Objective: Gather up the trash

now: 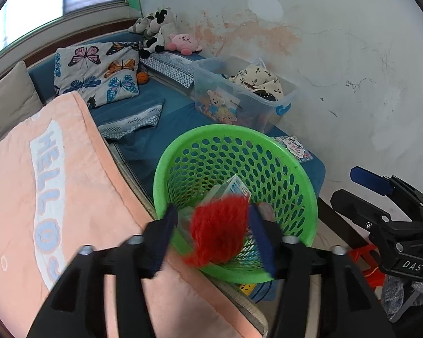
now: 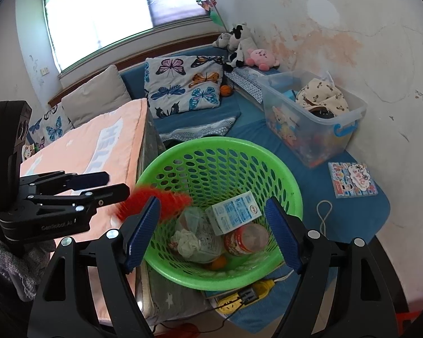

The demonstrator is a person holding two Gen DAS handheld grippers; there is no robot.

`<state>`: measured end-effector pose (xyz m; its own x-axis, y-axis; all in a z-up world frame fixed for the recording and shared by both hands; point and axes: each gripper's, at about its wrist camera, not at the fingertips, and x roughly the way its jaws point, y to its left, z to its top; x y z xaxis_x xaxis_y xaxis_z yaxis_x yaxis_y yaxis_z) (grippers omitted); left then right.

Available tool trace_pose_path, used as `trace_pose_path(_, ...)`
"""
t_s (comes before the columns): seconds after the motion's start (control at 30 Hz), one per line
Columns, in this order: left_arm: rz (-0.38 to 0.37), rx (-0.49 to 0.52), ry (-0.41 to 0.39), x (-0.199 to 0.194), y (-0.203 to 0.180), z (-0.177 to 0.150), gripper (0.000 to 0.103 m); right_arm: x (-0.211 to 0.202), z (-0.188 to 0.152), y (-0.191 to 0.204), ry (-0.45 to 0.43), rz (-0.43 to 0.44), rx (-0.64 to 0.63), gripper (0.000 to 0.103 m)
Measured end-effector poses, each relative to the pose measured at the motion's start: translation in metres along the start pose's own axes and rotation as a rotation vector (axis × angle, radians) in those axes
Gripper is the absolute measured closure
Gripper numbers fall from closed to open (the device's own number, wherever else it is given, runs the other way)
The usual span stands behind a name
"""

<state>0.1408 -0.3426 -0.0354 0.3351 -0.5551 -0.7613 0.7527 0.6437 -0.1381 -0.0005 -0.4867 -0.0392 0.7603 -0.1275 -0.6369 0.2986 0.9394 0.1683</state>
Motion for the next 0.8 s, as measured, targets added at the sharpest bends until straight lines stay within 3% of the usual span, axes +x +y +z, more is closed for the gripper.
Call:
trace_pose_path(0.2, 0.004, -0.015, -0.025, -0.012, 0.004, -0.005, 0.027, -0.005, -0.002, 0.004, -0.006, 0.0, -0.006, 0.025)
trace_pose_path(0.5, 0.073, -0.047, -0.093, -0.047, 0.027, -0.018, 0.011, -0.008, -0.006, 0.027, -0.018, 0.03, -0.034, 0.02)
trace_pose_path(0.8, 0.142, -0.112, -0.157, -0.084, 0.054, -0.034, 0.007, -0.009, -0.012, 0.071, -0.028, 0.057, -0.131, 0.006)
